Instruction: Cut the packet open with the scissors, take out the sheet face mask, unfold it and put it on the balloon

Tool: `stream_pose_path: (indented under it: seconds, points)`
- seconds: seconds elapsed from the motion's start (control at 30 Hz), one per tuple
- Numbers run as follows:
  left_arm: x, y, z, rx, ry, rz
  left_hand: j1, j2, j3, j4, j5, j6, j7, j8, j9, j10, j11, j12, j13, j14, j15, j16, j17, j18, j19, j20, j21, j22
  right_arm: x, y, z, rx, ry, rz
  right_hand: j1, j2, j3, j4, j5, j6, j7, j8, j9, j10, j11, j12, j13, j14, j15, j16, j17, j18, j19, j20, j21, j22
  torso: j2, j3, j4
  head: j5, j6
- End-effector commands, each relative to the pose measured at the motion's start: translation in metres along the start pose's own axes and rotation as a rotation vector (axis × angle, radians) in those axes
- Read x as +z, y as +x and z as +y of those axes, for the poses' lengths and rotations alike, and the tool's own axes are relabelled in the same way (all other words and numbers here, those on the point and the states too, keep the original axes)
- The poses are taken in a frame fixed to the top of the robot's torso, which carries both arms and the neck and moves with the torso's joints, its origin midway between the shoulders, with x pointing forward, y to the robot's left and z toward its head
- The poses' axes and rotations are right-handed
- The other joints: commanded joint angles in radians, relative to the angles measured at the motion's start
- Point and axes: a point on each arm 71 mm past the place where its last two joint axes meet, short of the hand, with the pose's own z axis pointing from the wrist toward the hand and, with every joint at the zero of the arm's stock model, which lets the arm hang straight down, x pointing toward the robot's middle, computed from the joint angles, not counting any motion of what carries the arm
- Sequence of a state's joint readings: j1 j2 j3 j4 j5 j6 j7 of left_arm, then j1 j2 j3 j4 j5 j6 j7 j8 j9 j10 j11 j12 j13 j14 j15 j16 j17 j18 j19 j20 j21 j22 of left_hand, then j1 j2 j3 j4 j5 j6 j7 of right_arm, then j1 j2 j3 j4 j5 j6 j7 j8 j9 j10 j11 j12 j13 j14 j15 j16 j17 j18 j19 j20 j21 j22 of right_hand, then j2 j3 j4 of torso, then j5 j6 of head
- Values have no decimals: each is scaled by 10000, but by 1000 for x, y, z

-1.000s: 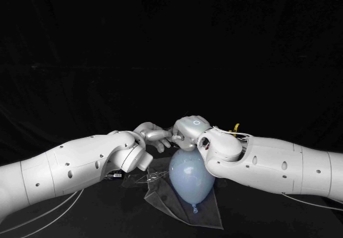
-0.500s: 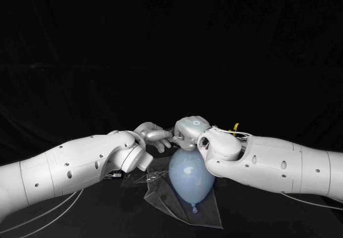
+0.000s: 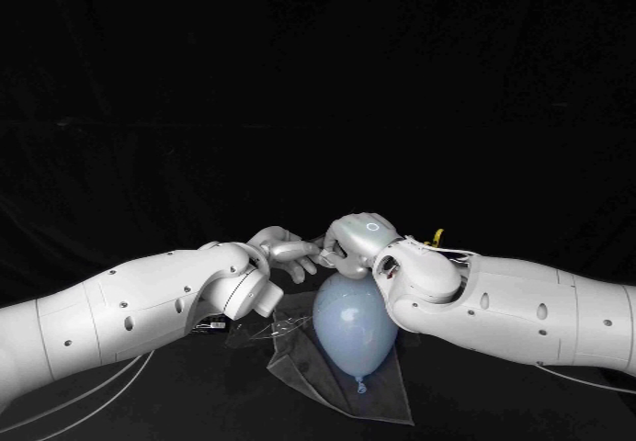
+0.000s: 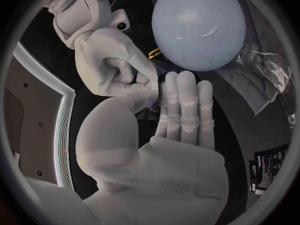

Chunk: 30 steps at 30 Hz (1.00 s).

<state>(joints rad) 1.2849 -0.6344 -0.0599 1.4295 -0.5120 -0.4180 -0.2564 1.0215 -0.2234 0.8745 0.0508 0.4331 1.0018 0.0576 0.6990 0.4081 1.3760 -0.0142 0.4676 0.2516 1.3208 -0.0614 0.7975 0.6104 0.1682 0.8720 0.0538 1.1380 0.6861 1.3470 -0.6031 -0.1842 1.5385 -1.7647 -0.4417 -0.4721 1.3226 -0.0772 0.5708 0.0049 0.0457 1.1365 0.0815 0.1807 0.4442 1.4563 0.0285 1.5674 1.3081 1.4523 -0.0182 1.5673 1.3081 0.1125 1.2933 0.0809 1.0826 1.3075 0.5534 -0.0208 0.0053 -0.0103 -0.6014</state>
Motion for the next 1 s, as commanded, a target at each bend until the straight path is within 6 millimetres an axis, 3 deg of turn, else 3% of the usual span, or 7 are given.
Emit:
stream_pose_path:
  seconds: [0.03, 0.4, 1.0]
  points:
    - [1, -2, 0, 36, 71, 43, 17, 125, 1357, -1406, 33, 47, 3, 43, 14, 58, 10, 36, 11, -17, -63, 32, 14, 165, -24, -69, 37, 9, -9, -13, 1, 802, -479, -1113, -52, 80, 87, -4, 29, 82, 14, 41, 186, 1145, -204, 34, 2627, 1185, -246, 35, 2626, -120, 84, -7, 77, 886, -8, -2, -14, 20, -7]
    - [4, -8, 3, 21, -70, -128, 6, 132, 1356, -1399, 33, 43, 6, 40, 14, 53, 13, 33, 12, -20, -60, 28, 15, 163, -25, -69, 39, 9, -33, -41, -5, 2227, -842, -2329, -57, 44, 133, -38, 30, 89, -9, 90, 231, 1145, -229, 34, 2627, 1185, -274, 35, 2626, -155, 200, -35, 253, 960, -17, 10, -15, 44, 23]
    - [6, -18, 8, 16, -216, -347, -8, 145, 1355, -1394, 32, 38, 9, 34, 16, 46, 16, 26, 13, -24, -57, 20, 18, 161, -31, -71, 44, 10, -47, -71, -26, 5059, -711, -3457, -21, 19, 228, -120, 30, 57, -12, 131, 281, 1145, -242, 34, 2627, 1185, -298, 35, 2626, -167, 269, -92, 335, 1005, -6, -6, 6, 183, 62]
